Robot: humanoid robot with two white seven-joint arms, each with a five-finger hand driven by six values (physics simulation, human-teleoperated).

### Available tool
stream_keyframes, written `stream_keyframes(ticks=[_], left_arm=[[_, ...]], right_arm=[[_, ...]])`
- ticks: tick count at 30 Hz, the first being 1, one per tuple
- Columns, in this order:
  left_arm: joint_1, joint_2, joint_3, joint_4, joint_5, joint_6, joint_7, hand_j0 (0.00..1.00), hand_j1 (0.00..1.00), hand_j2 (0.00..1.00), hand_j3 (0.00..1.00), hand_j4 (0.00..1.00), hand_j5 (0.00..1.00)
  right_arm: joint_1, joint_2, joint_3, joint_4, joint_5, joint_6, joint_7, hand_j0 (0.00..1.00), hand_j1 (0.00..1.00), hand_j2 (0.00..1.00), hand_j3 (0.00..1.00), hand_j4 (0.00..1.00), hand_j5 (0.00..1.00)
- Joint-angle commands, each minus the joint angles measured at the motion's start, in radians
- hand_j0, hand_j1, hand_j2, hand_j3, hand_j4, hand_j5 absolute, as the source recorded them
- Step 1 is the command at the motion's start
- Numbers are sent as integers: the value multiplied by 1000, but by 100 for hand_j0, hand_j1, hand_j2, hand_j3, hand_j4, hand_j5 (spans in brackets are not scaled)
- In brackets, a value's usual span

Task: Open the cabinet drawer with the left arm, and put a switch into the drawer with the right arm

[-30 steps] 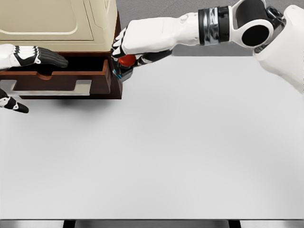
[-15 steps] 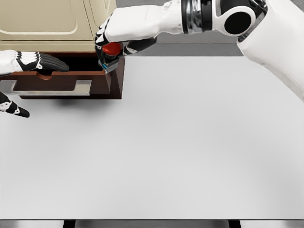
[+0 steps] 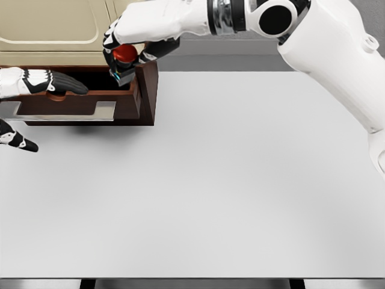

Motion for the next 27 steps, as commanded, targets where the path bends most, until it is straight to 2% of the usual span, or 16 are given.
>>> stream_keyframes(ticks=[1, 13, 27], left_arm=[[0, 1, 2, 0, 8, 3, 0, 100, 100, 100, 100, 100, 100], [5, 4, 2, 0, 8, 3, 0, 100, 100, 100, 100, 100, 100], [9, 2, 1, 0, 7, 3, 0, 100, 100, 100, 100, 100, 100]], right_arm=[[0, 25, 4, 45, -1, 3, 0, 49, 49, 49, 49, 49, 49], [-9, 77, 17, 171, 20, 3, 0, 48, 48, 48, 48, 48, 48], [-18, 137, 21, 247, 40, 3, 0, 48, 48, 48, 48, 48, 48]])
